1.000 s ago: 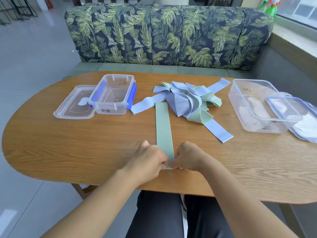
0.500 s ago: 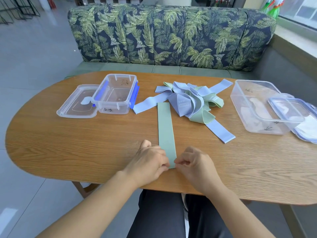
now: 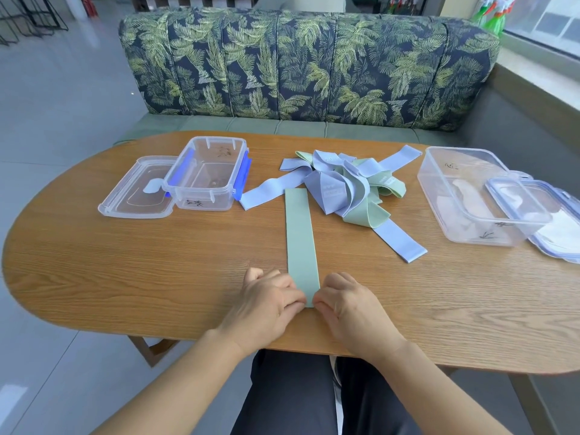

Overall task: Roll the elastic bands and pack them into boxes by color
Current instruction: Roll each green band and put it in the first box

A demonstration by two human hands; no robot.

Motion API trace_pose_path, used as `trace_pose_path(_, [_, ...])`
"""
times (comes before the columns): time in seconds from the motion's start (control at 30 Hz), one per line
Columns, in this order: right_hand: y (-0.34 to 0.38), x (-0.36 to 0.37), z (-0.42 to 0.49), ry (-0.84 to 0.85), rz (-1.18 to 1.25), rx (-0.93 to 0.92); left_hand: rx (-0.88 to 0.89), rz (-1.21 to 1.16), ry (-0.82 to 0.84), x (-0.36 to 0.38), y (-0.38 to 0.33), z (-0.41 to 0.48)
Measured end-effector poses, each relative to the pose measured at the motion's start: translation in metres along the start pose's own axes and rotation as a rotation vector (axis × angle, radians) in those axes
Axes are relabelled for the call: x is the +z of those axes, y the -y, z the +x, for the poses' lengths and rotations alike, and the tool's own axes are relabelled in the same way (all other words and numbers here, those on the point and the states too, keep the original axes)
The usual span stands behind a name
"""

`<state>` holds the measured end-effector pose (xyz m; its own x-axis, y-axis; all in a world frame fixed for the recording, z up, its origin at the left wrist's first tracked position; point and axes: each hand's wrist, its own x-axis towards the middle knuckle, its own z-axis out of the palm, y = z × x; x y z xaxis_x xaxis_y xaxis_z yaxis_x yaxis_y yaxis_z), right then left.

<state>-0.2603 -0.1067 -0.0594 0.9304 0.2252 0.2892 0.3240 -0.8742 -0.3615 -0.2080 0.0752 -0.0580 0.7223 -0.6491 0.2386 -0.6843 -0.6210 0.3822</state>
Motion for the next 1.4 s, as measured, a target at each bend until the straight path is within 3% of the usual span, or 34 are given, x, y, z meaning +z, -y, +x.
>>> trace_pose_path(0.27, [0.001, -0.02, 0.035, 0.374, 0.229, 0.5, -0.357, -0.176, 0.2, -0.018, -0.001, 0.022])
trace_pose_path(0.33, [0.002, -0.024, 0.044, 0.432, 0.237, 0.575, -0.379, -0.132, 0.274, -0.021, -0.001, 0.033])
trace_pose_path(0.6, [0.005, -0.038, 0.063, 0.604, 0.282, 0.699, -0.417, 0.11, 0.458, -0.028, -0.007, 0.062])
trace_pose_path(0.77, [-0.003, -0.04, 0.061, 0.588, 0.358, 0.733, -0.447, 0.086, 0.528, -0.031, -0.005, 0.068])
trace_pose_path(0.87, [-0.007, -0.039, 0.052, 0.541, 0.367, 0.675, -0.478, 0.069, 0.546, -0.031, -0.005, 0.069])
trace_pose_path(0.93, [-0.007, -0.035, 0.042, 0.401, 0.326, 0.58, -0.474, 0.08, 0.549, -0.031, -0.004, 0.07])
trace_pose_path(1.07, [0.003, -0.018, 0.018, 0.004, 0.155, 0.173, -0.47, 0.074, 0.543, -0.03, -0.002, 0.069])
trace_pose_path(1.17, [0.005, 0.001, 0.007, -0.062, 0.033, -0.074, -0.458, 0.079, 0.541, -0.028, 0.0, 0.067])
trace_pose_path(1.4, [0.0, 0.011, 0.008, -0.098, 0.037, -0.07, -0.402, -0.055, 0.39, -0.023, 0.008, 0.045])
